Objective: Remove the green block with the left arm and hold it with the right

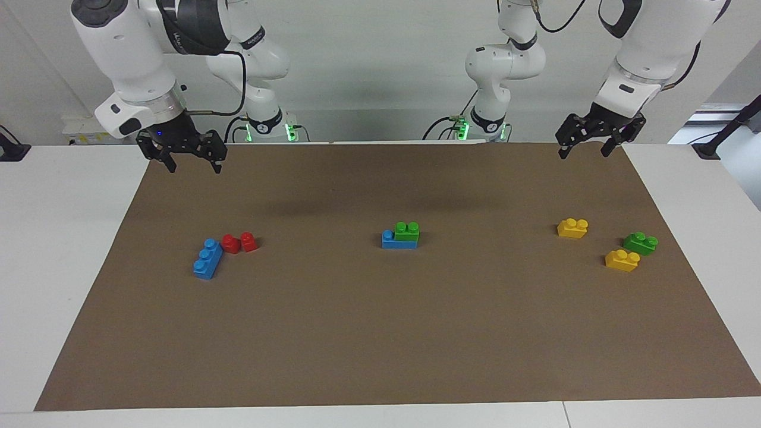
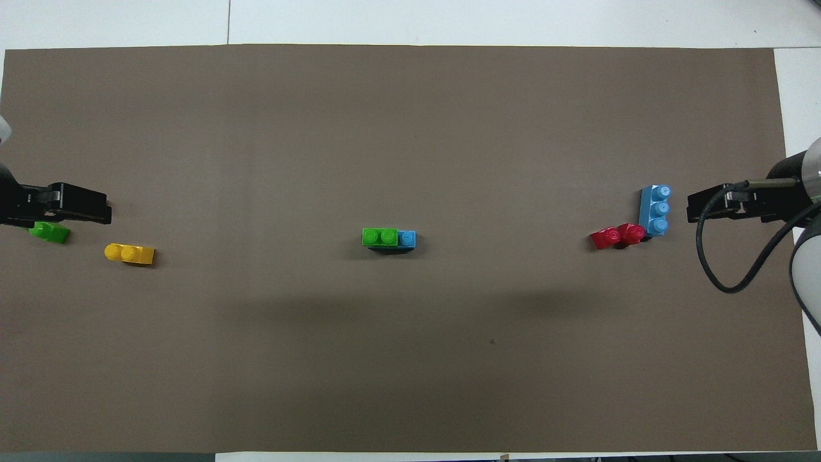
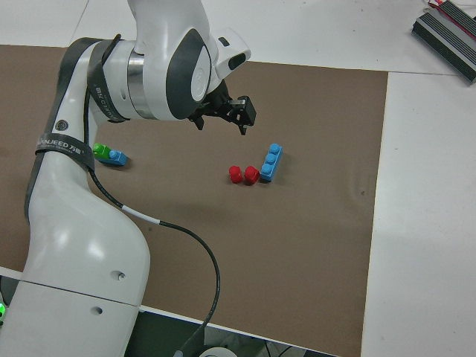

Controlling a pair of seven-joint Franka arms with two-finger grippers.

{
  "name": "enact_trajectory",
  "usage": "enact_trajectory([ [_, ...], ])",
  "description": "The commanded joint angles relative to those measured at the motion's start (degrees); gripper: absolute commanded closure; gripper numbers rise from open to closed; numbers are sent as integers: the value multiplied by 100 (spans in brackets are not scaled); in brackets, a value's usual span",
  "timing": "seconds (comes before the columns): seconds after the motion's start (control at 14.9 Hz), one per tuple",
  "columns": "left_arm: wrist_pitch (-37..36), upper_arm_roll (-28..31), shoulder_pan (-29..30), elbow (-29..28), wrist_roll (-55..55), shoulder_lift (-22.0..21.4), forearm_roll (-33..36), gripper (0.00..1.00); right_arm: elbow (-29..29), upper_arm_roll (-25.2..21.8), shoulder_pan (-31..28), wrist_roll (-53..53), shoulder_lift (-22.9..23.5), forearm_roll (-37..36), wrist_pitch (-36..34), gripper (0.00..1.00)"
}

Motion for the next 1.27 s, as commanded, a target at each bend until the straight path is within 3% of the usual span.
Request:
enact_trajectory([
  [0.0, -19, -16, 42, 98, 127, 24, -87, 0, 37, 80, -99, 66, 11, 6, -112, 0],
  [1.0, -80, -16, 24, 11, -13, -37, -87, 0, 45, 89, -55, 39, -6, 14, -103, 0],
  [1.21, -98, -16, 15, -112, -179, -107, -87, 0, 45, 89, -73, 511, 3, 15, -33, 0],
])
